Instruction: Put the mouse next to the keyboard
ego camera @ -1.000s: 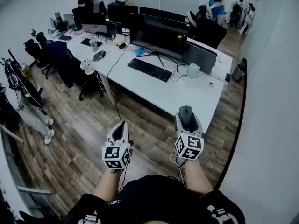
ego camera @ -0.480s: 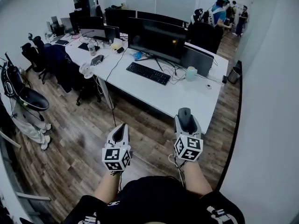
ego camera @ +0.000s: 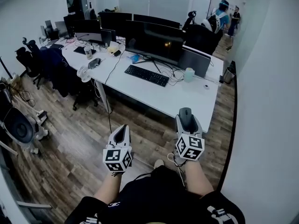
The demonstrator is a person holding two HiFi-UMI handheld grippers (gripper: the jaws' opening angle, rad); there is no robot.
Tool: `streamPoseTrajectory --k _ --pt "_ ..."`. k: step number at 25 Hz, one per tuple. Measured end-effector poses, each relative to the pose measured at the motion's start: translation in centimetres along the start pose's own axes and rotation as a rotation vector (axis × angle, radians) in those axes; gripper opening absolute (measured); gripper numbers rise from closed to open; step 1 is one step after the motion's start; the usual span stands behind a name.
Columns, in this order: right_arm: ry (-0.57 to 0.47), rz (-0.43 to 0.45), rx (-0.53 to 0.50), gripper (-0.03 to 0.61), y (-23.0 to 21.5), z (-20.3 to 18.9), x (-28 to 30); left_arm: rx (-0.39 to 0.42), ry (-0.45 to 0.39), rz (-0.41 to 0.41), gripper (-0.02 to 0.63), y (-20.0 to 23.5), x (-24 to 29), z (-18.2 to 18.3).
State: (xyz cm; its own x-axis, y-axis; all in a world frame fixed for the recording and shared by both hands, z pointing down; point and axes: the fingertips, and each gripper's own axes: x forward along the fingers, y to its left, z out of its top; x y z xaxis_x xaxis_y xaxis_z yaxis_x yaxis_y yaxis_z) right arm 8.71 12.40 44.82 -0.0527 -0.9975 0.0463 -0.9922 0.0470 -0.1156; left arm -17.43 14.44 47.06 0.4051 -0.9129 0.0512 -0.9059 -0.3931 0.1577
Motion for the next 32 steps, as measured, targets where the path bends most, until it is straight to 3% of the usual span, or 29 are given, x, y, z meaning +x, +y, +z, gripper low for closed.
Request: streamPoseTrajectory --k 7,12,21,32 --pt "0.002 -0.022 0.029 0.308 -0.6 -1.4 5.0 -0.005 0.019 0.031 0.017 3.6 3.7 -0.8" --pt "0.012 -0.035 0.056 0.308 -1.9 -2.1 10.8 0.033 0.034 0.025 0.017 5.1 8.7 -0.7" --pt "0.037 -0.069 0.057 0.308 -6.3 -1.1 22.9 0.034 0.059 -0.010 0.017 6.8 22.5 1.1" --pt "0.059 -0.124 0.088 0.308 -15.6 0.2 36.1 0.080 0.102 -0.105 0.017 3.4 41.6 2.5"
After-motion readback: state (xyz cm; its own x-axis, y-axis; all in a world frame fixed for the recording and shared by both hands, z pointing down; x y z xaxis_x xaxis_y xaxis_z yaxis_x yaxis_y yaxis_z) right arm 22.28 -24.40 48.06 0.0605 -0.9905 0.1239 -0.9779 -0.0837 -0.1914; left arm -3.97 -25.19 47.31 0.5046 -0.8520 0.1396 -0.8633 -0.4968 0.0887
